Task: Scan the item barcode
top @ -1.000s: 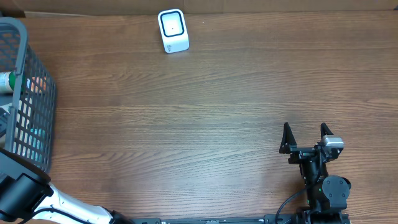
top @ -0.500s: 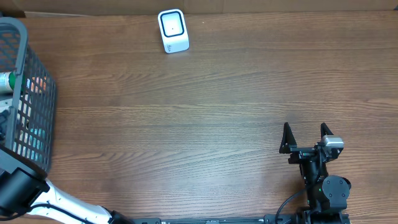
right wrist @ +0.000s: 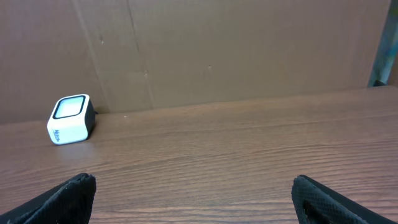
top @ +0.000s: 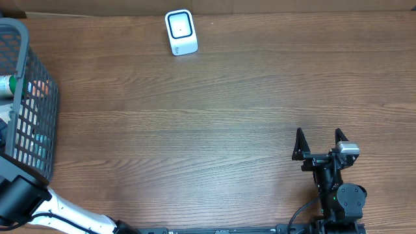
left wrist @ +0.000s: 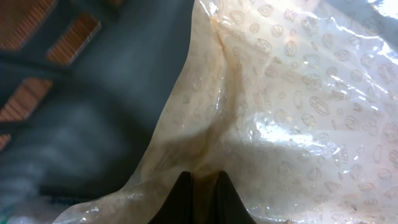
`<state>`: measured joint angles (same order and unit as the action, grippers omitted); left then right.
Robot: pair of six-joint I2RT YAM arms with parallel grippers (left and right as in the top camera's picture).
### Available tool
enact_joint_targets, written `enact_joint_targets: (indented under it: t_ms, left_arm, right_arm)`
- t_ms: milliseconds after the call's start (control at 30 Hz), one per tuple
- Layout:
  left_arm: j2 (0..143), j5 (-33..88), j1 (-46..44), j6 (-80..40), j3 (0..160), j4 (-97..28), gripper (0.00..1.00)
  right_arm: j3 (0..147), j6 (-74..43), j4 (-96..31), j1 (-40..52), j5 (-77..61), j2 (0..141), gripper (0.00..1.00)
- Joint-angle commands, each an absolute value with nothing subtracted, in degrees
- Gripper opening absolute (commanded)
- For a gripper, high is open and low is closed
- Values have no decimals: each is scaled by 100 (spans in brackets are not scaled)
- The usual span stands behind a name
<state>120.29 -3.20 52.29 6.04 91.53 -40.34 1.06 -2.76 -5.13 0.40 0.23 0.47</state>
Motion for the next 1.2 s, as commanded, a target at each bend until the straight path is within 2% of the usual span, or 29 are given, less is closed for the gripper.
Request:
enact_joint_targets:
  t_ms: [0, 100, 133, 200, 267, 333, 567, 800, 900, 967, 1033, 1067, 1167]
  left_arm:
    - [12169, -274, 5275, 526, 9489, -4353, 4]
    - [12169, -274, 5275, 419, 9929, -4657, 7]
    - [12169, -270, 5275, 403, 10075, -4713, 18]
    - [12169, -272, 5275, 408, 10300, -4775, 65]
    - [12169, -274, 5271, 416, 10385, -4703, 84]
    - [12178, -272, 5275, 530, 10379, -4602, 90]
    - [12547, -62, 5293, 1098, 10355, -4429, 93]
    - [13050, 473, 5290, 1179, 10355, -4525, 93]
    - [13176, 735, 5286, 1179, 10355, -4615, 88]
    - [13257, 886, 5280, 1177, 10355, -4705, 81]
    - [13334, 982, 5275, 1179, 10355, -4816, 70]
    - [13364, 1002, 5275, 1177, 10355, -4882, 60]
    - [13375, 998, 5275, 1170, 10357, -4982, 15]
  right_arm:
    - [47, -250, -482, 27, 54, 16, 100]
    - [47, -250, -482, 27, 54, 16, 99]
    - [47, -250, -482, 27, 54, 16, 100]
    - [47, -250, -482, 27, 54, 16, 100]
    - [47, -250, -482, 27, 54, 16, 100]
    - [47, -250, -482, 27, 54, 16, 100]
    - [47, -250, -482, 27, 54, 16, 100]
    - [47, -250, -482, 27, 54, 16, 99]
    - [47, -250, -482, 27, 54, 16, 100]
    - [47, -250, -482, 27, 54, 16, 100]
    - [47, -250, -482, 27, 56, 16, 100]
    - [47, -250, -482, 27, 54, 16, 100]
    - [47, -250, -482, 27, 54, 16, 100]
